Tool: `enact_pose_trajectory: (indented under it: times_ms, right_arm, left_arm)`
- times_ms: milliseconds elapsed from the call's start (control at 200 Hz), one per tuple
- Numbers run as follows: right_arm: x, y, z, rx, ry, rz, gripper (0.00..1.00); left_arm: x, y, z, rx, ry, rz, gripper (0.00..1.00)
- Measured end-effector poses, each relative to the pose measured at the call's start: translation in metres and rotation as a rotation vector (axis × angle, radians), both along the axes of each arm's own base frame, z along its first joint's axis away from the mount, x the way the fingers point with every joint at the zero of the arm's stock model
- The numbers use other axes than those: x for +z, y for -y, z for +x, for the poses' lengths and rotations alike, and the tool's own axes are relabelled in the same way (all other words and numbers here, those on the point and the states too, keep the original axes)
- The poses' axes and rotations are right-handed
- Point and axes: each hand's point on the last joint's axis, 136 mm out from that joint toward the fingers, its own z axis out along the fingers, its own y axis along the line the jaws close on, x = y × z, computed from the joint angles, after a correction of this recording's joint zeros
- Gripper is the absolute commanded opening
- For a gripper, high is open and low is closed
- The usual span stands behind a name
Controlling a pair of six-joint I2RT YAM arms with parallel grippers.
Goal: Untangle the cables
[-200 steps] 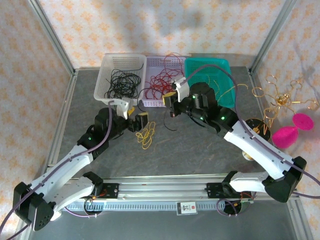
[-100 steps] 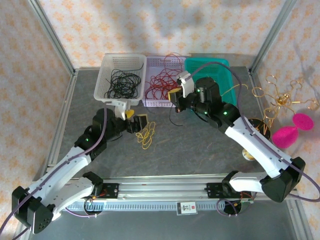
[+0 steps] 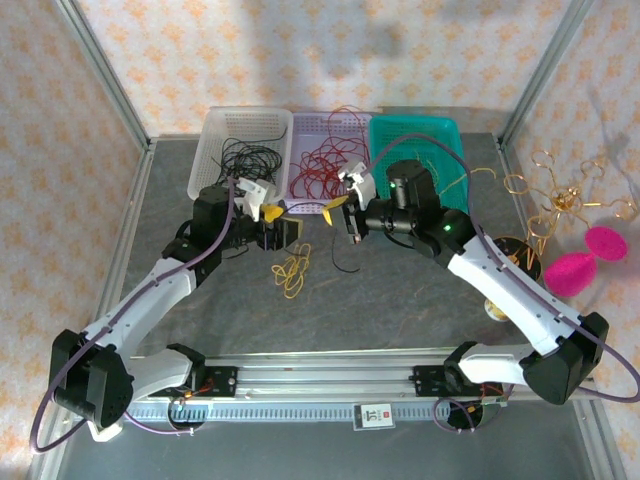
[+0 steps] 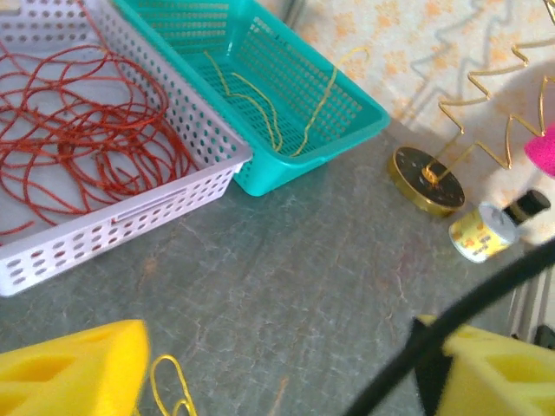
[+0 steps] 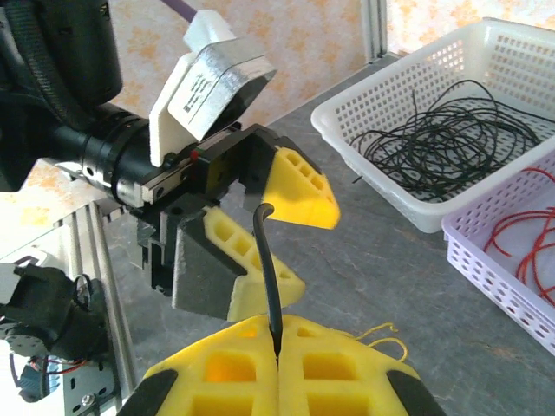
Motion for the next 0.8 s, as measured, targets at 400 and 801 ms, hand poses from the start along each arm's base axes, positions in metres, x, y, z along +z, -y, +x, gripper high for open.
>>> enact_pose_trajectory:
  times_ms: [400,801]
  right_arm:
    - [-0.023,0.001,0.005,-0.027,-0.035,-0.024,0.41]
    - [-0.054,0.010,0.017,-0.139,-0.073,-0.026,0.48]
  left_arm:
    - [0.022,-0.019,0.016,0.151,0.086,0.005,0.00]
    - [0.113,-0.157,0.110,0.937,0.184,0.015,0.00]
